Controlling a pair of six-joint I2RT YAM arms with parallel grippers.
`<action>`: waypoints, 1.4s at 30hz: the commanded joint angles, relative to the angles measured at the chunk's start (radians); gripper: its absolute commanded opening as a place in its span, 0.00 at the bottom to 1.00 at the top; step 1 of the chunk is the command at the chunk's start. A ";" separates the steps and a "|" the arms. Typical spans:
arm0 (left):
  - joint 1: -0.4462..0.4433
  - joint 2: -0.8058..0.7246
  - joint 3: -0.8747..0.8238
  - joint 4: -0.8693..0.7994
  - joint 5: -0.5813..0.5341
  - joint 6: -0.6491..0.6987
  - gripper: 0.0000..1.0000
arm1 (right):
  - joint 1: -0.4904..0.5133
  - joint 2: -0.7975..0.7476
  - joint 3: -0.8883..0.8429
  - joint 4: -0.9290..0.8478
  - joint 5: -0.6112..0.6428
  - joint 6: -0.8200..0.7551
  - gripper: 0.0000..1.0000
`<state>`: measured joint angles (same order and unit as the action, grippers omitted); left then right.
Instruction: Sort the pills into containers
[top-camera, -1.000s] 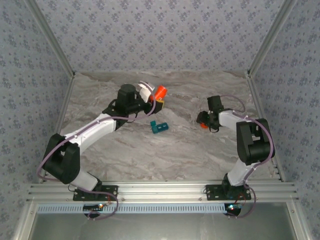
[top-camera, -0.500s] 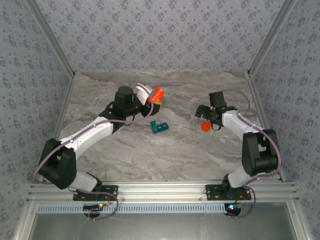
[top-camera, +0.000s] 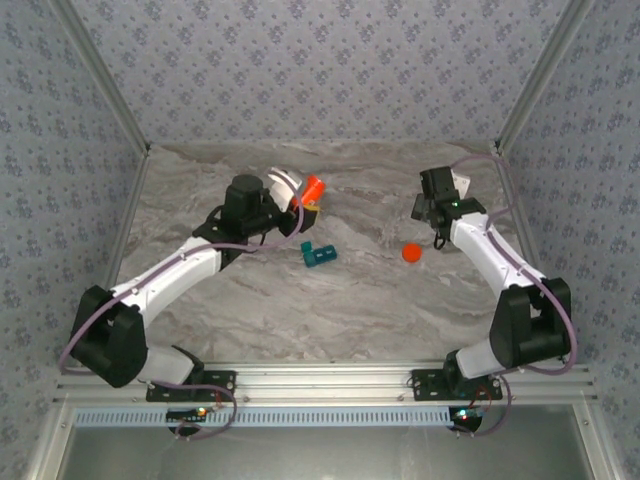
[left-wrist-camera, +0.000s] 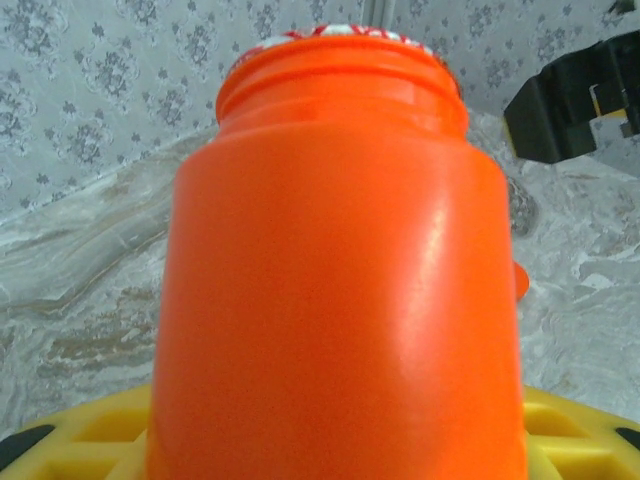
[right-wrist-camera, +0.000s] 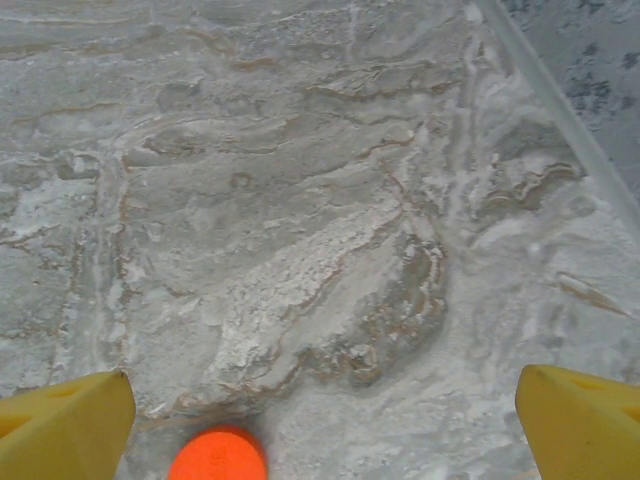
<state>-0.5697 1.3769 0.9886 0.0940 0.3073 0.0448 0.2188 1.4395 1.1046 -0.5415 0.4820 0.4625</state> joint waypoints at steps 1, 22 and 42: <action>-0.005 -0.059 -0.021 -0.050 -0.016 0.029 0.00 | 0.004 -0.068 -0.053 0.008 0.028 -0.005 1.00; -0.015 -0.180 -0.187 -0.204 -0.015 -0.113 0.00 | 0.126 0.167 -0.025 0.314 -0.609 0.010 1.00; -0.073 -0.085 -0.271 -0.177 -0.027 -0.175 0.00 | 0.247 0.381 0.149 0.213 -0.718 -0.065 0.94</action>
<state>-0.6373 1.2854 0.7280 -0.1284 0.2752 -0.1184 0.4465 1.8038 1.2335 -0.2806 -0.2180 0.4351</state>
